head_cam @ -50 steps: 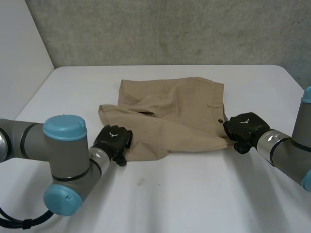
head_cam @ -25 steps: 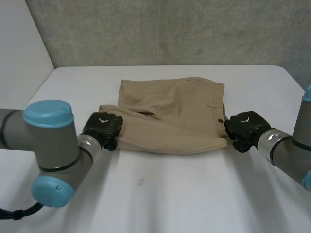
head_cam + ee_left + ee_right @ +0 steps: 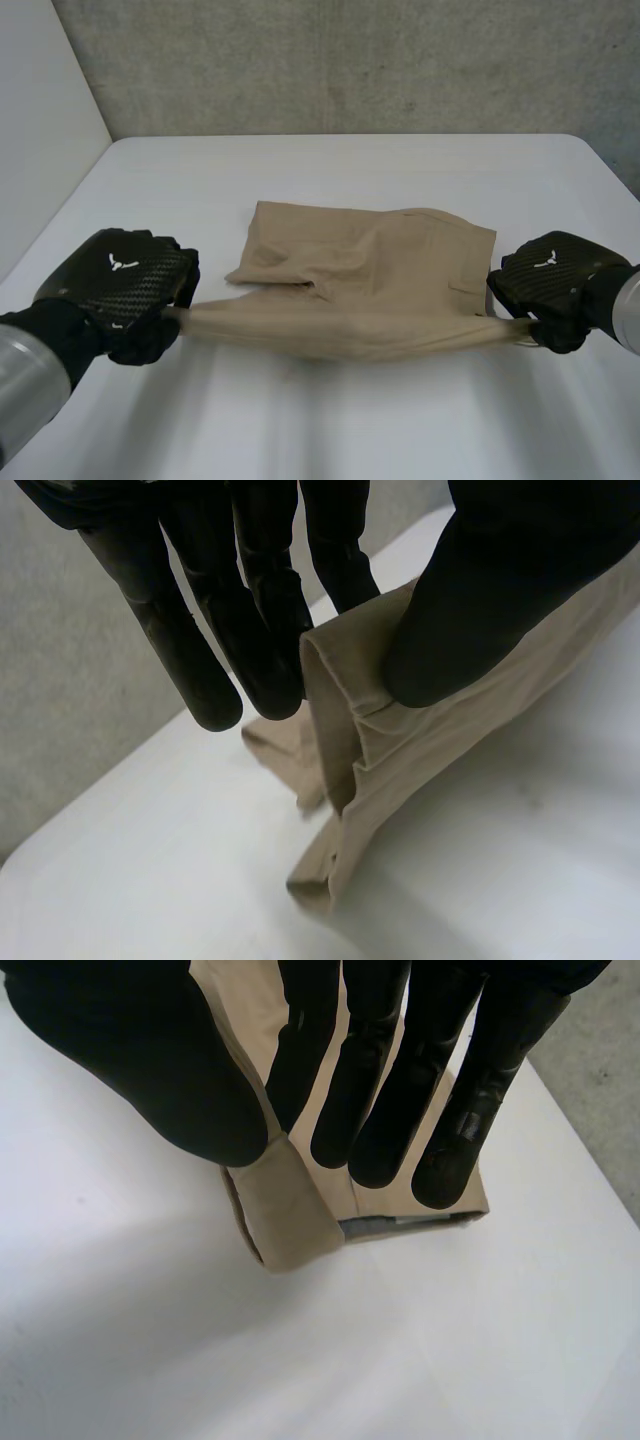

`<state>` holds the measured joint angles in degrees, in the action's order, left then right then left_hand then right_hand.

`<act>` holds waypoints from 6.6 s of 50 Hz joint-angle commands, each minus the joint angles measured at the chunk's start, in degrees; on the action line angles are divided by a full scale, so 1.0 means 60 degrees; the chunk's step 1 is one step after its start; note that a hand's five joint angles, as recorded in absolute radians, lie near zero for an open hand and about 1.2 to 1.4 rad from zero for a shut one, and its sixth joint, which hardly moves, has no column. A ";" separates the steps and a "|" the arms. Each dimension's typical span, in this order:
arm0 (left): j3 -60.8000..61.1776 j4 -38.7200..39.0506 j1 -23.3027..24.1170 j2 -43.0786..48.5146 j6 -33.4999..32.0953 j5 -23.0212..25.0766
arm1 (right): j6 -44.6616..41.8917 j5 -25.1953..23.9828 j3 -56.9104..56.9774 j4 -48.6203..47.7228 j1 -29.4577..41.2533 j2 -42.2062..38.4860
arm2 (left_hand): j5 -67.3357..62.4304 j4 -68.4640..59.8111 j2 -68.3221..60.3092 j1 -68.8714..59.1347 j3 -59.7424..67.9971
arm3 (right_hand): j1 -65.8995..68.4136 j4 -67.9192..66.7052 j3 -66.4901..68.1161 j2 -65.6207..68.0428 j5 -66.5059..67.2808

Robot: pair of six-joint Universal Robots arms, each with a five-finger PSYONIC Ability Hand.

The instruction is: Fold the shorts.

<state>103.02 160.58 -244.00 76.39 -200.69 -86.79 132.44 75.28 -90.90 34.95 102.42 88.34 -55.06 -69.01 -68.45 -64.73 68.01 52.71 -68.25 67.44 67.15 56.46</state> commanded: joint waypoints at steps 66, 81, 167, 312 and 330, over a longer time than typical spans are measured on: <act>0.2021 0.2771 0.0222 0.0073 0.0695 -0.1502 | 0.2390 0.0432 -0.0551 -0.4053 0.0889 -0.1983 | -0.2491 -0.1831 -0.1926 -0.2545 0.1999 | 0.4548 -0.1958 0.2094 0.2141 0.2257; 0.1420 0.3120 0.0251 -0.0032 0.0724 -0.1502 | 0.3414 -0.0503 -0.1504 -0.5882 0.1181 -0.2416 | -0.2491 -0.1831 -0.1926 -0.2545 0.1999 | -0.2340 0.4930 -0.4794 -0.4746 -0.4631; 0.1098 -0.0150 -0.1522 -0.0736 0.0153 0.0504 | -0.0979 0.0652 -0.0817 0.0035 0.0509 0.1069 | -0.2491 -0.1831 -0.1926 -0.2545 0.1999 | 0.4548 -0.1958 0.2094 0.2141 0.2257; -1.0870 0.7250 -0.0452 1.3444 -0.0096 0.1383 | 0.0061 0.1339 0.5614 -0.9004 0.1270 -0.9143 | -0.2491 -0.1831 -0.1926 -0.2545 0.1999 | 0.4548 -0.1958 0.2094 0.2141 0.2257; -0.8746 0.7880 -0.0408 1.0515 -0.0213 0.0812 | 0.3649 0.1809 0.4532 -0.8727 0.1123 -0.5263 | 0.8440 0.9099 0.9005 0.8385 -0.8931 | -0.7119 0.9708 -0.9573 -0.9525 -0.9410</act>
<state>41.99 207.67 -246.47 149.55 -202.16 -79.25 145.28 87.02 -59.02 -19.55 109.87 47.82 -4.19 -14.81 -14.95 -15.08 15.18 11.55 -13.19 12.20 12.49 3.41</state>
